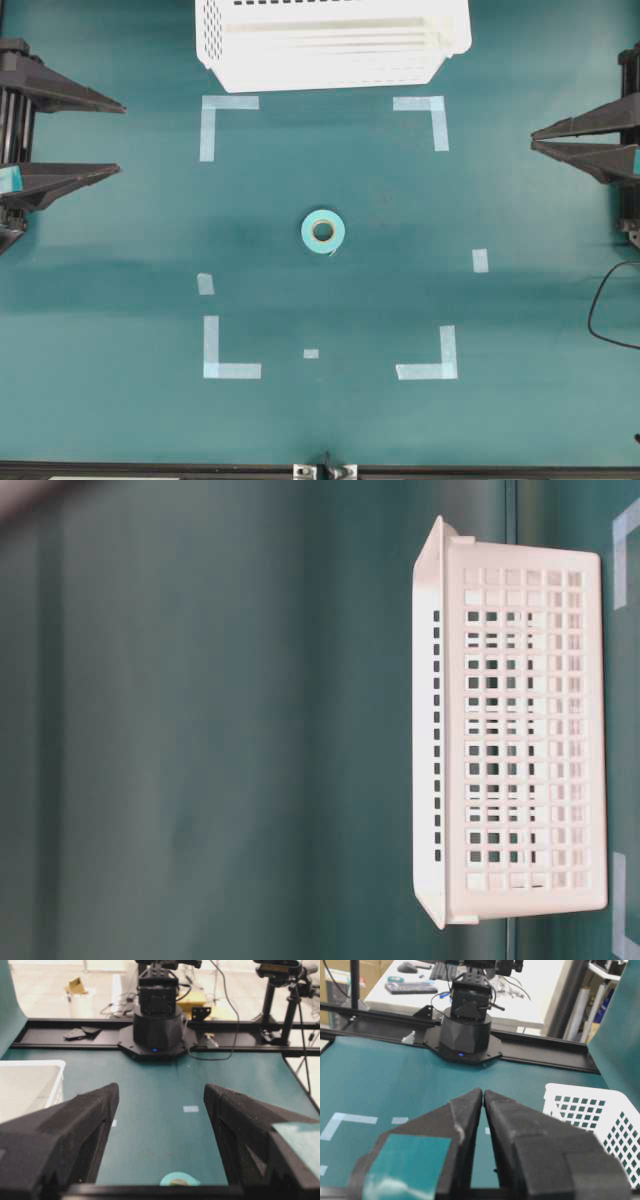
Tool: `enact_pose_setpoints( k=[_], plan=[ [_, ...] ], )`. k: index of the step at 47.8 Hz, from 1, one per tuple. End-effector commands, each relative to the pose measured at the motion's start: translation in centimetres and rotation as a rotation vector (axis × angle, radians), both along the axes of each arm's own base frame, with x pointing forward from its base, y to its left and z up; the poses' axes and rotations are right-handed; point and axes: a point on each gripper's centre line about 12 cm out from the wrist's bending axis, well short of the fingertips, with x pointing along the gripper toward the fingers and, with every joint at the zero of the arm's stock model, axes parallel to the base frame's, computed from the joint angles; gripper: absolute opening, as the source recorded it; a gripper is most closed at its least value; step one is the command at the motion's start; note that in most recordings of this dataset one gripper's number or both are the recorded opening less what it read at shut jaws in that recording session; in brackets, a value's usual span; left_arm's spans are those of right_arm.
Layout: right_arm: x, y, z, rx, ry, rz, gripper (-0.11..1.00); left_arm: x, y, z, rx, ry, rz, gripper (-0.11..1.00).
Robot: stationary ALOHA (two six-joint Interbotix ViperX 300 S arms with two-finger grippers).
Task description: Put the tape in the middle into the white basket.
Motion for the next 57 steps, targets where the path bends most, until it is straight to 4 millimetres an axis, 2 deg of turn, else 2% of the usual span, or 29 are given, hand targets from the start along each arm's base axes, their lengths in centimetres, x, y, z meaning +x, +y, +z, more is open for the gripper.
enact_pose_setpoints(
  k=[1,3,6,9,13,30,33,36,43,48,51,57],
  plan=[
    [0.2,-0.1,0.3,-0.006,-0.012,-0.008,0.24,0.2,0.2,0.3,-0.018,-0.008,0.01,0.24],
    [0.1,-0.2,0.0,-0.011,-0.02,-0.009,0.22,0.2,0.2,0.2,-0.018,-0.005,0.01,0.22],
    [-0.1,-0.3,-0.2,-0.011,-0.034,-0.015,0.09,0.2,0.2,-0.2,-0.018,0.006,0.01,0.08],
    [-0.2,-0.5,-0.3,-0.01,-0.052,-0.023,0.01,0.2,0.2,-0.5,-0.016,0.015,0.01,-0.01],
    [-0.3,-0.6,-0.4,-0.007,-0.058,-0.032,0.0,0.2,0.2,-0.8,-0.018,0.025,0.01,-0.08],
    [0.1,-0.8,-0.9,0.007,-0.037,-0.038,0.01,-0.8,0.1,-3.2,-0.019,0.077,0.006,-0.11],
    [0.2,-0.8,-0.9,0.007,-0.039,-0.038,0.09,-1.1,0.1,-3.3,-0.019,0.081,0.005,-0.11],
    [0.2,-0.8,-1.0,0.006,-0.038,-0.037,0.22,-1.4,0.0,-3.5,-0.021,0.084,0.003,-0.11],
    [0.2,-0.8,-1.2,0.007,-0.037,-0.039,0.65,-2.2,0.0,-3.6,-0.021,0.088,0.002,-0.11],
    [0.3,-0.8,-1.1,0.007,-0.042,-0.041,0.91,-2.7,0.0,-3.8,-0.021,0.086,0.002,-0.11],
    [0.4,-0.8,-1.3,0.007,-0.035,-0.041,0.98,-2.9,0.0,-4.1,-0.021,0.092,0.002,-0.11],
    [0.6,-0.9,-1.7,0.01,-0.017,-0.041,0.98,-3.4,0.0,-4.7,-0.021,0.109,0.001,-0.11]
  ],
)
